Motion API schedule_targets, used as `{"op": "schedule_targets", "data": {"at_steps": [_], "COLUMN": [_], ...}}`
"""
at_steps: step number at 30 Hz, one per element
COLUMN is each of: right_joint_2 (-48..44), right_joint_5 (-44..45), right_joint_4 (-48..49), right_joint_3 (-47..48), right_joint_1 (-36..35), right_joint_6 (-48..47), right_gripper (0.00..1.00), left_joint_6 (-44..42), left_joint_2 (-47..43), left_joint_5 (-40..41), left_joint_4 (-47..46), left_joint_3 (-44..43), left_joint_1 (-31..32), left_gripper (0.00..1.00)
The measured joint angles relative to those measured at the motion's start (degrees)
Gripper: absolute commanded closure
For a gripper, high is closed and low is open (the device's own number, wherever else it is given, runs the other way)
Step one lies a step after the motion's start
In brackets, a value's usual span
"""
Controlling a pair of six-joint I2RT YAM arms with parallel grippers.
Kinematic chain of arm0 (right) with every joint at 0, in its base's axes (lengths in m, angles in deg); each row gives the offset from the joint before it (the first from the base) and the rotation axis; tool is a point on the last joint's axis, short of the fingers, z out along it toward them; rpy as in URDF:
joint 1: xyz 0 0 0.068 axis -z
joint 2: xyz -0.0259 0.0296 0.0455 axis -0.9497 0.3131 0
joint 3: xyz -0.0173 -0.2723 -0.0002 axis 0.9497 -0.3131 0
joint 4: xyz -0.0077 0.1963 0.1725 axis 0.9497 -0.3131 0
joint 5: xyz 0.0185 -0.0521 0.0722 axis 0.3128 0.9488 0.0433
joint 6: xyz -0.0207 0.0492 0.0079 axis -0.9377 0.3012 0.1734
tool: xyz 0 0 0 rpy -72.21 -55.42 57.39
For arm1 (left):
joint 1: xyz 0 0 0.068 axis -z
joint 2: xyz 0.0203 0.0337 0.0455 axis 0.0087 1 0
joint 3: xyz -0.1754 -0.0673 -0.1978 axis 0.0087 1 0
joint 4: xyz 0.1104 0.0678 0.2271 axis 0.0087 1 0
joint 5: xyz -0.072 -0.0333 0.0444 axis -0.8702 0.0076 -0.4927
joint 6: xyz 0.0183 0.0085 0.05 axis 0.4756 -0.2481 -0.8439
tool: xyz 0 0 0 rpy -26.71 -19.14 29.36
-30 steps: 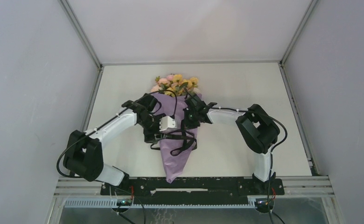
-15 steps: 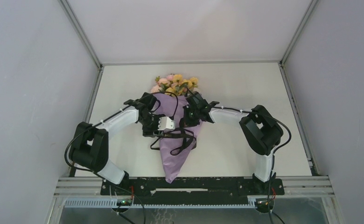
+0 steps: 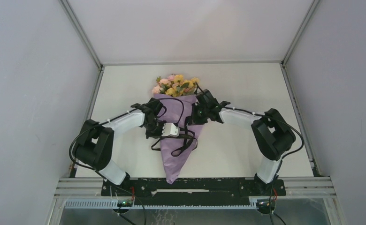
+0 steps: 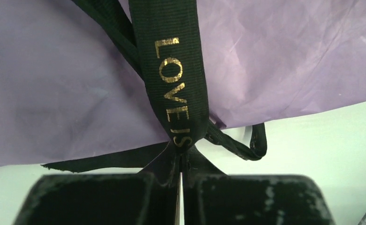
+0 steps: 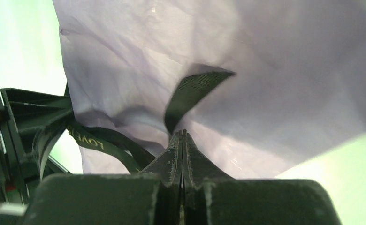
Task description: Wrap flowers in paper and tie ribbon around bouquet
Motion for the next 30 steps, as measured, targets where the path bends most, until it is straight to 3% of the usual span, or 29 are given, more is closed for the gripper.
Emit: {"op": "schedule_targets", "data": {"at_steps": [5, 11, 12, 14, 16, 22, 26, 30], "right_joint_2": [-8.7, -22.6, -24.4, -27.3, -28.7, -26.4, -18.6, -9.4], "right_joint_5": [0.6, 1.2, 1.2, 0.9, 0.2, 0.9, 0.5, -1.4], "right_joint_4": [1.4, 3.0, 2.9, 2.6, 2.6, 2.6, 3.2, 3.5], "right_joint_3": [-6.9, -18.2, -19.6, -21.4, -21.3, -16.5, -10.1, -5.5], "right_joint_1": [5.8, 19.7, 21.6, 23.7, 23.3, 9.7, 3.3, 1.8], "right_joint_6": [-0.4, -0.9, -1.1, -1.7, -2.2, -1.8, -0.4, 1.7], "right_gripper": [1.00, 1.00, 0.98, 0.85, 0.79, 0.61, 0.52, 0.40], "left_joint_6": [0.5, 0.8, 0.9, 1.3, 1.8, 3.1, 3.5, 3.9], "left_joint_2": [-0.9, -3.3, -3.3, -3.3, -3.3, -3.2, -3.1, -2.8], "left_joint_5": [0.1, 0.2, 0.2, 0.1, -0.4, -1.9, -2.2, -2.8], "left_joint_4": [0.6, 1.2, 1.2, 1.4, 1.6, 2.3, 2.4, 2.4], "left_joint_3": [0.0, 0.0, 0.0, 0.0, 0.0, 0.0, 0.0, 0.0], "left_joint_1": [-2.5, -6.8, -7.3, -7.8, -7.8, -7.8, -7.7, -7.4], "left_gripper": [1.00, 0.99, 0.99, 0.99, 0.99, 0.99, 0.99, 0.99]}}
